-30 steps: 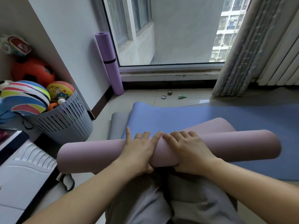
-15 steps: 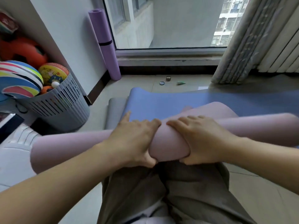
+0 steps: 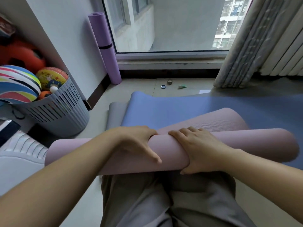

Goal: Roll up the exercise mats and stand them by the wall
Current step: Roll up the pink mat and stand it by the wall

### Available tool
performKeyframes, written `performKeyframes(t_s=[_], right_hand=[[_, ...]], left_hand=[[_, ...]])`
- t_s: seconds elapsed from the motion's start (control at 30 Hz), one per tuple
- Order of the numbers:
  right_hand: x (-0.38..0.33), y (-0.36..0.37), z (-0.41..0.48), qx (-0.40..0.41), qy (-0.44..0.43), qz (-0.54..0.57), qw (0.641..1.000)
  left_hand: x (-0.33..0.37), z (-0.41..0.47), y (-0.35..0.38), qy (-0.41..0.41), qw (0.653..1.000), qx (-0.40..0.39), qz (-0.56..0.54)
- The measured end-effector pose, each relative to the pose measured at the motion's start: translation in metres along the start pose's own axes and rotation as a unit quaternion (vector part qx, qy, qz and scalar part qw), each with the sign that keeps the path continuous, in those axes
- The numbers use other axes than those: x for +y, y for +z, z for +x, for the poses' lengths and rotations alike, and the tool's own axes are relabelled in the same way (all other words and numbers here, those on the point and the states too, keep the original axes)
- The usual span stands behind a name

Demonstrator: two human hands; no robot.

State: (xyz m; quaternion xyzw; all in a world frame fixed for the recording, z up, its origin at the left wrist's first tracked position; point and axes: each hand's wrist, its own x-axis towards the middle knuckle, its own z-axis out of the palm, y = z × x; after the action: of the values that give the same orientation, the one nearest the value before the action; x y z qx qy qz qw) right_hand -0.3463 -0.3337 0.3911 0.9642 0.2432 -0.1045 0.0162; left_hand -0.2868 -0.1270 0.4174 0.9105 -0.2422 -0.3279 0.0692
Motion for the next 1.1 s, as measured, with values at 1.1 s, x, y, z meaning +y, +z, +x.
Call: performKeyframes(t_s=[1.1], right_hand=[[0.005, -0.018, 0.004, -0.102, -0.05, 0.115, 0.987]], left_hand=[[0.001, -0.03, 0.018, 0.026, 0.999, 0.026, -0.016]])
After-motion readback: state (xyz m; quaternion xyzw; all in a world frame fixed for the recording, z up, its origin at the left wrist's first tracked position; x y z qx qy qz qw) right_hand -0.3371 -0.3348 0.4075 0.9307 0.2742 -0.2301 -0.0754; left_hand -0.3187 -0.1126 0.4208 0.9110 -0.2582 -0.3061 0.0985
